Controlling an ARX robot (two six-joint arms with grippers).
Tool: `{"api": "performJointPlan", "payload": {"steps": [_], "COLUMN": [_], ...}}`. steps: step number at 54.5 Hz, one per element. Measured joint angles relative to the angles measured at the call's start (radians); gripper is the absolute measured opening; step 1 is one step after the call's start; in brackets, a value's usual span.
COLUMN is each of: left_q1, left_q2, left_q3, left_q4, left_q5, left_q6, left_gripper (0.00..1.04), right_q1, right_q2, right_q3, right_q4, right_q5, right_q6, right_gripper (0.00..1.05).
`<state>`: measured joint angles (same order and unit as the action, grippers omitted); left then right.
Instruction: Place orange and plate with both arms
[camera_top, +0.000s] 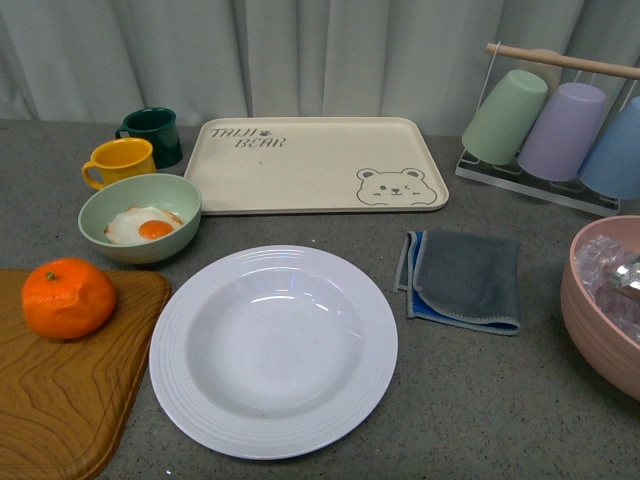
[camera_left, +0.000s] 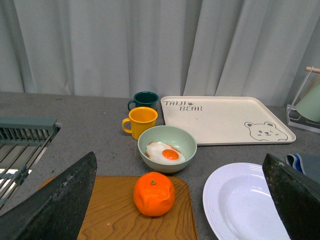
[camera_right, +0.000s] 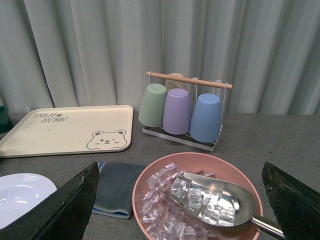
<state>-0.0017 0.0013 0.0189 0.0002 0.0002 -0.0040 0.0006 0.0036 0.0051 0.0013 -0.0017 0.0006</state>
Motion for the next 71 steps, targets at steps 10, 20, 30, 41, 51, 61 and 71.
{"api": "performJointPlan", "payload": {"steps": [10,20,30,41,51,61,71], "left_q1": [0.0,0.0,0.0,0.0,0.0,-0.002,-0.061], "left_q2": [0.0,0.0,0.0,0.0,0.0,0.004,0.308], "left_q3": [0.0,0.0,0.0,0.0,0.0,0.002,0.087], "left_q4": [0.0,0.0,0.0,0.0,0.0,-0.005,-0.14], "left_q5": [0.0,0.0,0.0,0.0,0.0,-0.01,-0.128], "left_q6": [0.0,0.0,0.0,0.0,0.0,-0.002,-0.148], "left_gripper": [0.98,0.98,0.98,0.98,0.98,0.98,0.98], "right_q1": [0.0,0.0,0.0,0.0,0.0,0.0,0.0], "right_q2": [0.0,0.0,0.0,0.0,0.0,0.0,0.0], "right_q3": [0.0,0.0,0.0,0.0,0.0,0.0,0.0], "right_q4": [0.0,0.0,0.0,0.0,0.0,0.0,0.0], "right_q5": [0.0,0.0,0.0,0.0,0.0,0.0,0.0], "right_q6": [0.0,0.0,0.0,0.0,0.0,0.0,0.0], "right_gripper": [0.95,0.95,0.95,0.95,0.95,0.95,0.95]}}
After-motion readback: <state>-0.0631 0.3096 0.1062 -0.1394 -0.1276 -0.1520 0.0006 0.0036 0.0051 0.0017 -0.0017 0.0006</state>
